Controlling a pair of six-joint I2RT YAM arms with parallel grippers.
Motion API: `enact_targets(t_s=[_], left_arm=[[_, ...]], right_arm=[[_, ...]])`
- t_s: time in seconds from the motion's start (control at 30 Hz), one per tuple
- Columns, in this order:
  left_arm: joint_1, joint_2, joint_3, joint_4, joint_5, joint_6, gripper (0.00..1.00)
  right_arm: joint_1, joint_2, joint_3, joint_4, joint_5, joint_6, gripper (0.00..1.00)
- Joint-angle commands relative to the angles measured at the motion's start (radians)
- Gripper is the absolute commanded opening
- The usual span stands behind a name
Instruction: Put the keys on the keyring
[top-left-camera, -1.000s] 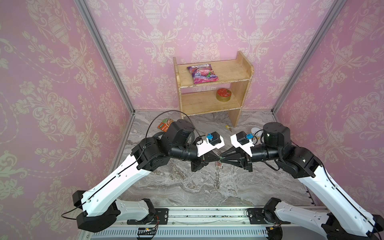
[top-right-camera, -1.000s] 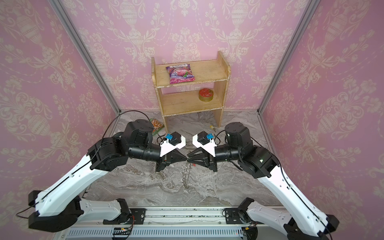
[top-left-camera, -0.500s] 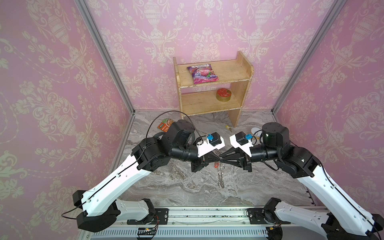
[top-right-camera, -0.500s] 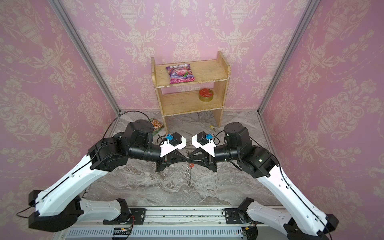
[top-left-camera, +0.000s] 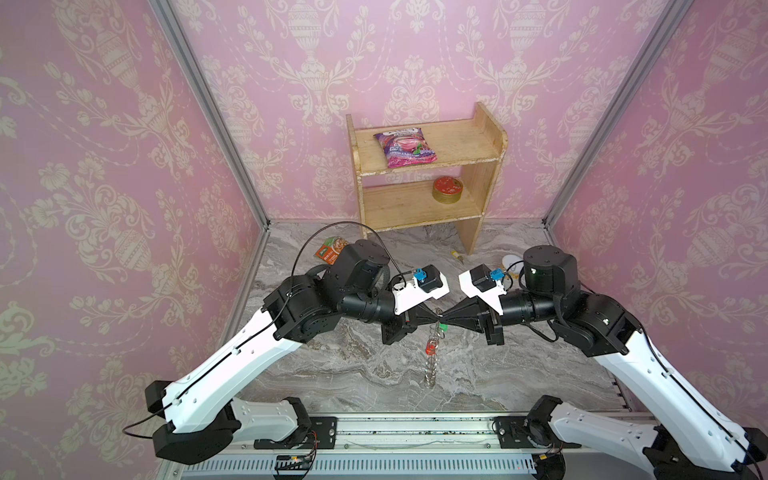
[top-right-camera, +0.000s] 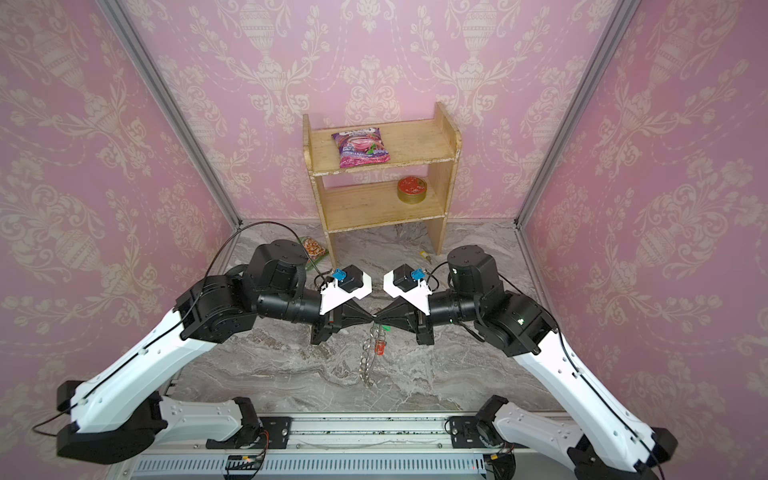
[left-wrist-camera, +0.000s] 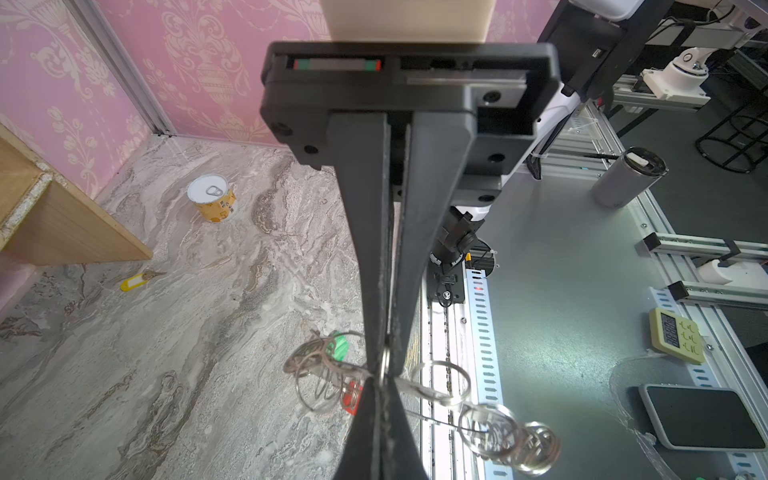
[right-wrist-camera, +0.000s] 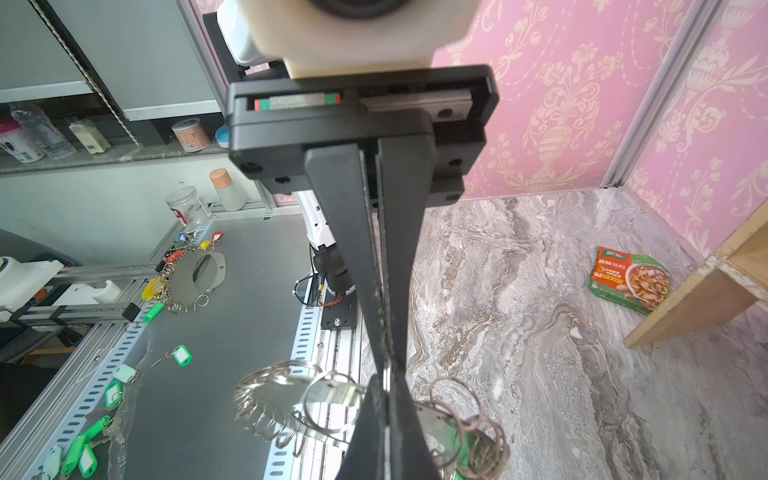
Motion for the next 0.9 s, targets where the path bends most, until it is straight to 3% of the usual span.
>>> enact_targets(t_s=[0.0, 0.27, 0.37, 0.5, 0.87], left_arm=[[-0.009, -0.023, 0.036, 0.032, 0.004, 0.017, 0.0], [-0.009, -0.046, -0.001, 0.087, -0.017, -0.006, 0.0], [-0.009, -0.079, -0.048, 0.137, -0.05, -0.024, 0.17], [-0.008, -0.138, -0.12, 0.222, -0.095, -0.049, 0.25], [-0.008, -0.255, -0.309, 0.584, -0.151, -0.117, 0.28]], right_arm=[[0.003, -0.001, -0.007, -0.027, 0.016, 0.002, 0.0], [-0.003, -0.034, -0.046, 0.09, 0.013, 0.07, 0.0], [-0.025, -0.058, -0.068, 0.165, -0.011, 0.12, 0.0], [-0.066, -0.091, -0.101, 0.275, -0.049, 0.196, 0.0], [-0.103, -0.147, -0.214, 0.644, -0.07, 0.393, 0.0]])
